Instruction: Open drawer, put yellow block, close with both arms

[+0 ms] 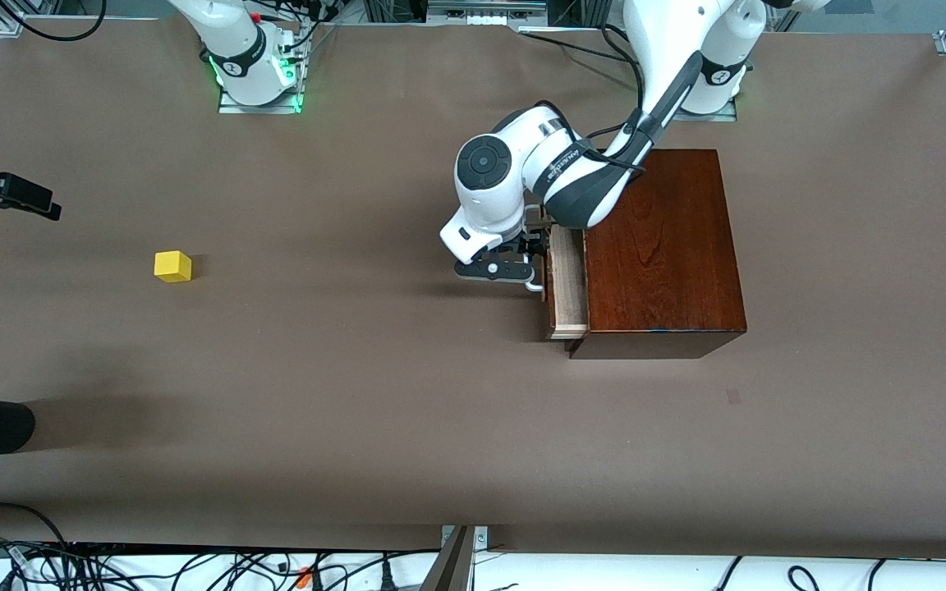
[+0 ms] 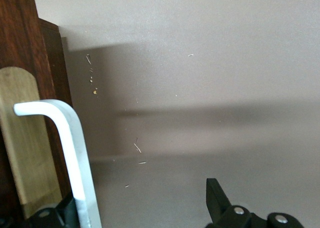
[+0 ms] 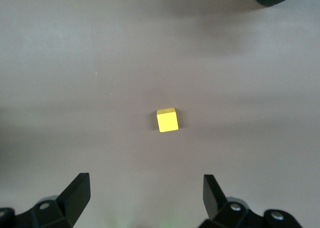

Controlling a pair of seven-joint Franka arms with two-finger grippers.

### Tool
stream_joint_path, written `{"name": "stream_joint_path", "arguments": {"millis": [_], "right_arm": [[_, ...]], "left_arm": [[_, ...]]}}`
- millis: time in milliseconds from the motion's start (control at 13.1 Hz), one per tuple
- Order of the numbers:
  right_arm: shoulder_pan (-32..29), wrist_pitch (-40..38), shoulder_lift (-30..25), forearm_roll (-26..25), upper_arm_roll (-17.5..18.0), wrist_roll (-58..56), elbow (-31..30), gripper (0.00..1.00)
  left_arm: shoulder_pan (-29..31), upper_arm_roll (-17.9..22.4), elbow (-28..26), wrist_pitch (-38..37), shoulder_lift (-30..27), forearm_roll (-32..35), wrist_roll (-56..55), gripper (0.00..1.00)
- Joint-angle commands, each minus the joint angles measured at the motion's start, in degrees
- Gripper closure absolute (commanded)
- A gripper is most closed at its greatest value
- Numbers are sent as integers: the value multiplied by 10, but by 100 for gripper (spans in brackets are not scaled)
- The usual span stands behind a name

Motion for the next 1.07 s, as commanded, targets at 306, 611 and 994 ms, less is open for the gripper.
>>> {"name": "stream_joint_path", "arguments": {"millis": [306,611,994], "right_arm": [[-3,282,-87,-1,-22,-42,-312,0],[-2,407,-45,2,-21,-41,-386,0],[-3,525,46,3,-21,-40,-411,0]], "left_arm": [[-19,-12,51,23,24,-46,-7,0],[-20,-12,84,-48,19,-18,-6,0],[-21,-15,103,-87,19,14,-7,0]]}}
